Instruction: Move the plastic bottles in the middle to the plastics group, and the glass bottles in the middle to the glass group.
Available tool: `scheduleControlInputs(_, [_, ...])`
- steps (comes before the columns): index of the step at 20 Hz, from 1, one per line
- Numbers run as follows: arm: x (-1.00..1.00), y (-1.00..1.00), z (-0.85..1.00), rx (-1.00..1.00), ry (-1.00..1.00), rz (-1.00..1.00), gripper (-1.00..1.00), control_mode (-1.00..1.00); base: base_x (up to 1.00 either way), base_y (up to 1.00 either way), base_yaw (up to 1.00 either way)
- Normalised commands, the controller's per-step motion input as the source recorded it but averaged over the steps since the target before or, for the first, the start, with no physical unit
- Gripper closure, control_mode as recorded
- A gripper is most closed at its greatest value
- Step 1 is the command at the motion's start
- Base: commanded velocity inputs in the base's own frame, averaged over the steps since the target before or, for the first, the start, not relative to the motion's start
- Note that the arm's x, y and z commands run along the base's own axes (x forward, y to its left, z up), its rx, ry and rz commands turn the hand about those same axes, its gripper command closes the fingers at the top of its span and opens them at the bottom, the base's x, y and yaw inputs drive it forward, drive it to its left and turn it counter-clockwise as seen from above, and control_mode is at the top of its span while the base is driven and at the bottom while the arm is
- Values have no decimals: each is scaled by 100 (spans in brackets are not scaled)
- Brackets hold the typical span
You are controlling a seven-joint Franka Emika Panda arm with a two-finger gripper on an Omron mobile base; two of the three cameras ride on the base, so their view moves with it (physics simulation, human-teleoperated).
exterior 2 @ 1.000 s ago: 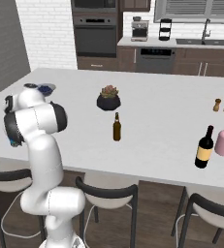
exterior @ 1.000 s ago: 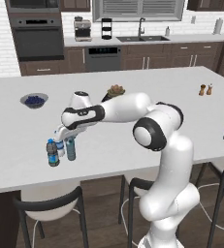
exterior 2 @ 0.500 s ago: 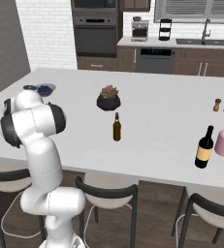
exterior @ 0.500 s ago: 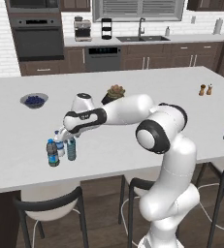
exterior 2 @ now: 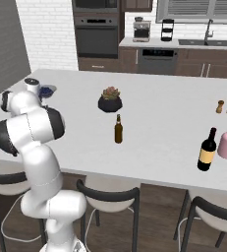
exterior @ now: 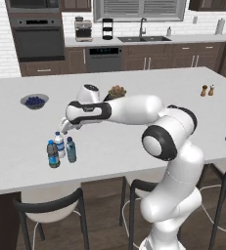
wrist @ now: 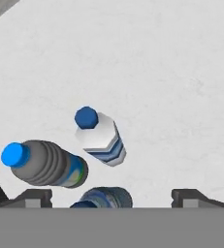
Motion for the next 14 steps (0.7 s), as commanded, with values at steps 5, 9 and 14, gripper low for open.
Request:
scheduleControlInputs(5, [-2,-64,31,2,0,-9,-100,-100,0,0,0])
scheduleControlInputs(9, [-1,-90,3,0,0,-14,-100,-100,0,0,0])
scheduleControlInputs(14, [-8,-98,6,-1,0,-17,-100,-100,0,0,0])
